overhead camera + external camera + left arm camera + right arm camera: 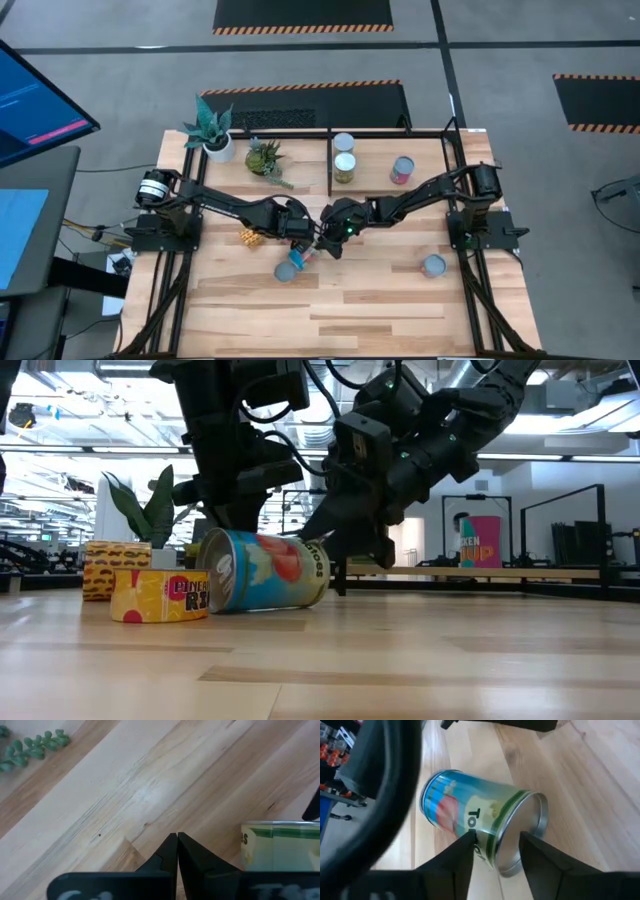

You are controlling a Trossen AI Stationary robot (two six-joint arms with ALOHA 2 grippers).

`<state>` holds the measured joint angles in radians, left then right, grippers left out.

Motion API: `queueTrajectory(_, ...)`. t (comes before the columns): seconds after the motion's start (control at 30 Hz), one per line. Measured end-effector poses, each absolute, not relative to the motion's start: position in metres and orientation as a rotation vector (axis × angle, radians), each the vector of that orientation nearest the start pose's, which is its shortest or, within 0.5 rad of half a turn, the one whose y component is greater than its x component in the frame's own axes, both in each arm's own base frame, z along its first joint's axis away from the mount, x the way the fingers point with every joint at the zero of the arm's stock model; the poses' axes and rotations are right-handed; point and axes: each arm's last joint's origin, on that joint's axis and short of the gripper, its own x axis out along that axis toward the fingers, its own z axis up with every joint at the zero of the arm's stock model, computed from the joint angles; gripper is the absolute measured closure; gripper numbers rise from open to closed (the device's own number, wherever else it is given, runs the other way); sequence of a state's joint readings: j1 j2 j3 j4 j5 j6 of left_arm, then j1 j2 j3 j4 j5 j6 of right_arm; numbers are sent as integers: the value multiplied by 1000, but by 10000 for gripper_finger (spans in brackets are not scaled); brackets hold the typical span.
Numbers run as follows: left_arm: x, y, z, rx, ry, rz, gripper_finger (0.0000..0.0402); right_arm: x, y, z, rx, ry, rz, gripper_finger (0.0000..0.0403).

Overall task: Pick and place cans onto a shelf
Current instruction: Put the canned tomatoes on the shelf

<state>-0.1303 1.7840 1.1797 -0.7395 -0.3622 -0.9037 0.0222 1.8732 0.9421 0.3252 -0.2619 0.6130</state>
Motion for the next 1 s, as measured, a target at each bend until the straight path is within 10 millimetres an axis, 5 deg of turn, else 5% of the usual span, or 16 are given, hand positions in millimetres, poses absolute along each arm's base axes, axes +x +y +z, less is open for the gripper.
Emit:
queueTrajectory(0.6,332,-33,179,-450,1082,766,401,371,27,141,649,679,117,390)
queueTrajectory(1.0,323,-31,178,-411,1135,828,401,367,27,148,668,702,100,399)
